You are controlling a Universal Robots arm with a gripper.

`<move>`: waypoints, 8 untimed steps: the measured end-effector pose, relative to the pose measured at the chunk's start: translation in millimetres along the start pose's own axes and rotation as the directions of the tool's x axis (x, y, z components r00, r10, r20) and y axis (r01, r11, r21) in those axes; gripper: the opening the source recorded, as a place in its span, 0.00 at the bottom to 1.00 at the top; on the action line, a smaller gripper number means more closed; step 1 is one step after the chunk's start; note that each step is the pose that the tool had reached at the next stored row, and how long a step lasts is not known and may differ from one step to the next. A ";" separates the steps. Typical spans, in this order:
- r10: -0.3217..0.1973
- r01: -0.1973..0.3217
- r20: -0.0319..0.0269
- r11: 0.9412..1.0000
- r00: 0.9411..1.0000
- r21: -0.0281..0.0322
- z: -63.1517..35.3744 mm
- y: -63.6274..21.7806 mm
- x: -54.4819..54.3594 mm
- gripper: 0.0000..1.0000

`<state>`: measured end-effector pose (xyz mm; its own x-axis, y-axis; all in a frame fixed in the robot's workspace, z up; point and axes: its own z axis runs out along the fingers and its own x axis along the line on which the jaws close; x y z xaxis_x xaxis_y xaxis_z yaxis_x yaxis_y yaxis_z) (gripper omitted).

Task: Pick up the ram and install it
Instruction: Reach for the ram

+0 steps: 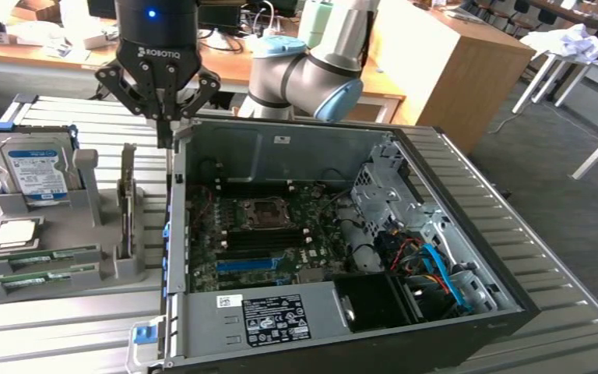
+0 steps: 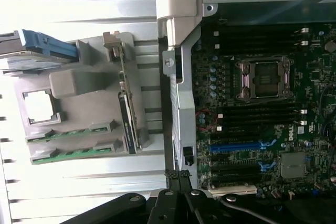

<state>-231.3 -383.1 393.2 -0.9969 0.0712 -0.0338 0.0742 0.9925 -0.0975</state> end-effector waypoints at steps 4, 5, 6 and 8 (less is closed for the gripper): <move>0.000 0.000 0.000 1.000 1.000 0.000 -0.1 -0.2 2.1 0.10; 0.000 0.000 0.000 1.000 1.000 0.000 -0.1 -0.2 2.7 0.10; 0.000 0.000 0.000 1.000 1.000 0.000 -0.1 -0.2 3.2 0.10; 0.000 0.000 0.000 1.000 1.000 0.000 -0.2 -0.3 4.4 0.10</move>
<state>-235.7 -383.1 393.3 -0.9969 0.0712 -0.0338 0.0742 0.9925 -0.0976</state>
